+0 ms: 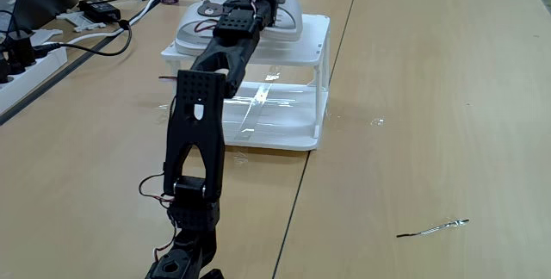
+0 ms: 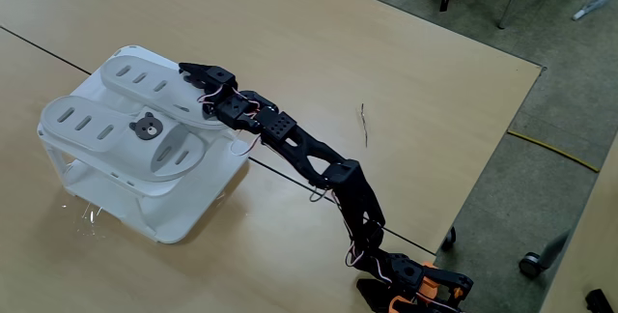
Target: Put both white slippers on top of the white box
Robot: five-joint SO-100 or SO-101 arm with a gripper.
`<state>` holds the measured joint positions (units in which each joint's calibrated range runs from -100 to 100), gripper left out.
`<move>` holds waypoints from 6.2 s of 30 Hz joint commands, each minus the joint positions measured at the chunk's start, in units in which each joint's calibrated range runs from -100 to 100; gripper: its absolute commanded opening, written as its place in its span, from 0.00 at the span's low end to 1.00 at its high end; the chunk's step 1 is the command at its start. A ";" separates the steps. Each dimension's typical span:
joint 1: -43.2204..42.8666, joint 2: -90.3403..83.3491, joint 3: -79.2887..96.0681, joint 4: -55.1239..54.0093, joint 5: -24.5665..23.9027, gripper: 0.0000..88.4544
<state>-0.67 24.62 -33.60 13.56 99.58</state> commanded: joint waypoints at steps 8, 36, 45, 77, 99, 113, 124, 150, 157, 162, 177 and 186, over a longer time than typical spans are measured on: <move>2.24 15.22 -27.97 -0.62 0.42 0.01; -1.96 20.35 -33.02 -0.62 0.42 0.02; -1.96 19.60 -34.10 -0.53 0.42 0.19; -1.96 7.82 -15.25 -0.62 0.42 0.25; -2.29 -2.03 -3.25 -0.71 0.42 0.32; -1.96 -2.03 -6.14 -0.71 0.42 0.32; -1.96 -1.86 -6.05 -6.40 0.42 0.36; -0.07 -21.13 23.54 -7.78 0.42 0.36; -0.15 -30.97 34.28 -7.78 0.42 0.36; -0.15 -40.39 44.11 -7.78 0.42 0.36; -1.79 -69.00 69.28 -8.64 0.42 0.09; -3.19 -70.01 69.01 -52.30 0.42 0.01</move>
<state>-3.82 -42.52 37.47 -18.45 99.58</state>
